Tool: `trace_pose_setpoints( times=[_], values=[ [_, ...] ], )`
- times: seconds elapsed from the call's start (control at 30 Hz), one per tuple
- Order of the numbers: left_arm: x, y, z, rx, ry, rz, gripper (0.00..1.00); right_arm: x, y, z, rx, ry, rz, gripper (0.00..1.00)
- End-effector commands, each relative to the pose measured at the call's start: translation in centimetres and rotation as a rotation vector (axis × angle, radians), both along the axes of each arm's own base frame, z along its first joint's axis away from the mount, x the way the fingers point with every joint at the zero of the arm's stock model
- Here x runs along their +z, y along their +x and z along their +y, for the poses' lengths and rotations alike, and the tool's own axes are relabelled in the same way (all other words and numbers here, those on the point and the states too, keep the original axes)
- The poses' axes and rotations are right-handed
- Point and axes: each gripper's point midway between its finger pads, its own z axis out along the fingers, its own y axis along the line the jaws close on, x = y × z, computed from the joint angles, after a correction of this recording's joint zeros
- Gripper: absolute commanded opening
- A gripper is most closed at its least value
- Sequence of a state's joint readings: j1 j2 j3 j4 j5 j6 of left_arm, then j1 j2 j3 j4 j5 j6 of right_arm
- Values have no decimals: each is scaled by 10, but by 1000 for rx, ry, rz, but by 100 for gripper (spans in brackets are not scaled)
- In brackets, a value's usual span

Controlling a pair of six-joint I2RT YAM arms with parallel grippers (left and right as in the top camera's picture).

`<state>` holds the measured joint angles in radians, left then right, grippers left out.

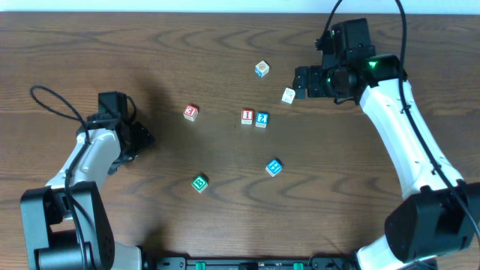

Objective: Spell out Ai2
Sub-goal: 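Move the left gripper to the red A block and grasp it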

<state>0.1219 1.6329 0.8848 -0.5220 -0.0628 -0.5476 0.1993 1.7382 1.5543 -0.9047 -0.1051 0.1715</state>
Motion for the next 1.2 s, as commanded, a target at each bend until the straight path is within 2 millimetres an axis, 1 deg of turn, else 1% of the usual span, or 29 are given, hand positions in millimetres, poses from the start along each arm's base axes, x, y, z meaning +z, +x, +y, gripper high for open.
trace_pose_setpoints(
  times=[0.0, 0.2, 0.37, 0.4, 0.43, 0.57, 0.63, 0.87, 1.07, 1.17],
  values=[
    [-5, 0, 0, 50, -18, -1, 97, 8, 2, 1, 0, 9, -22, 99],
    [-5, 4, 1, 106, -22, -24, 98, 8, 2, 1, -4, 15, -22, 99],
    [-14, 2, 1, 110, -26, 0, 100, 8, 2, 1, -5, 16, -22, 99],
    [-15, 2, 1, 110, -26, 2, 94, 8, 2, 1, -5, 15, -22, 99],
    [-15, 2, 1, 110, -26, 3, 91, 8, 2, 1, -5, 16, -22, 99],
    [-16, 2, 1, 110, -26, 4, 75, 8, 2, 1, -5, 16, -21, 99],
    [-16, 1, 1, 110, -26, 5, 72, 8, 2, 1, -5, 16, -22, 99],
    [-16, 1, 1, 103, -21, 6, 53, 8, 2, 1, -5, 16, -21, 99],
    [-16, 1, 1, 103, -21, 7, 47, 8, 2, 1, -5, 16, -21, 99],
    [-16, 1, 1, 84, -18, 9, 40, 8, 2, 1, -5, 16, -21, 99]
  ],
)
